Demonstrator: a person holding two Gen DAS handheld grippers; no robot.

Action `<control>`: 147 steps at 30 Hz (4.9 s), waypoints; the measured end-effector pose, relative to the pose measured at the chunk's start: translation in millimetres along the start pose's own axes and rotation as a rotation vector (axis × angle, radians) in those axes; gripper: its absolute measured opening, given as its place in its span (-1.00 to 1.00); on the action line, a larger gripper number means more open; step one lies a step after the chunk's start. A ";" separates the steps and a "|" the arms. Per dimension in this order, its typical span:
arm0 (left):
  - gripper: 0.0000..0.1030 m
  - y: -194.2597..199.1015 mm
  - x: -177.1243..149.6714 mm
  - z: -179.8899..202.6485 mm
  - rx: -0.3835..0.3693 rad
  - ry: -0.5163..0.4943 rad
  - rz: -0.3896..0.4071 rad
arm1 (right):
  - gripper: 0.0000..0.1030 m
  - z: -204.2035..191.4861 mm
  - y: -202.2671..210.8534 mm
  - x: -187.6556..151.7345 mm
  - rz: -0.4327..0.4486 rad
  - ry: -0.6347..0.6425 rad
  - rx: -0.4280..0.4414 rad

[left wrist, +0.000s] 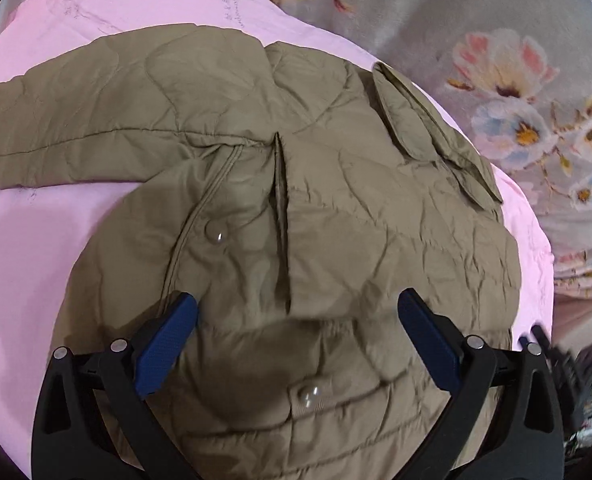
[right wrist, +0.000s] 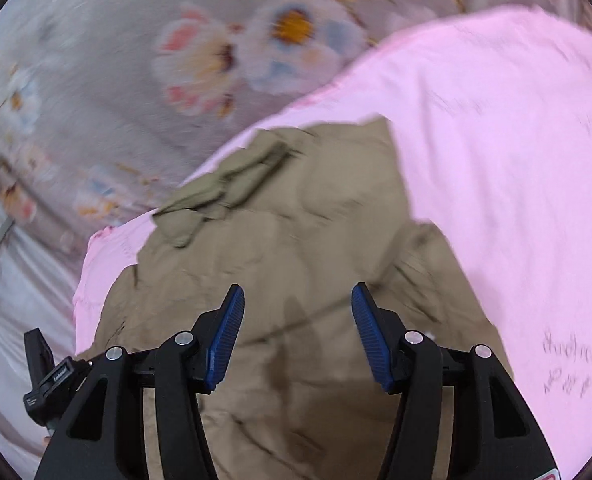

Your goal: Fold large clothes

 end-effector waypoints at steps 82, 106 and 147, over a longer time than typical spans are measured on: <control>0.80 144.0 -106.6 -61.2 0.159 -0.244 0.266 | -0.42 -14.1 132.8 -178.7 0.156 0.376 -0.331; -0.91 203.8 30.2 -261.0 0.228 0.194 0.393 | 0.14 -55.4 117.3 -235.9 0.110 0.488 -0.286; 0.44 67.8 -103.9 -83.1 0.171 -0.137 0.114 | -0.30 -31.7 88.8 -152.1 -0.032 0.215 -0.107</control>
Point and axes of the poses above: each gripper's, at about its wrist camera, not at the fingertips, and y roughly against the way its jaws point, z to its right, x to its top, the point moved 2 cm from there along -y, roughly the way its jaws point, and after that the axes turned 15 degrees about -x, right-handed, at the moved point
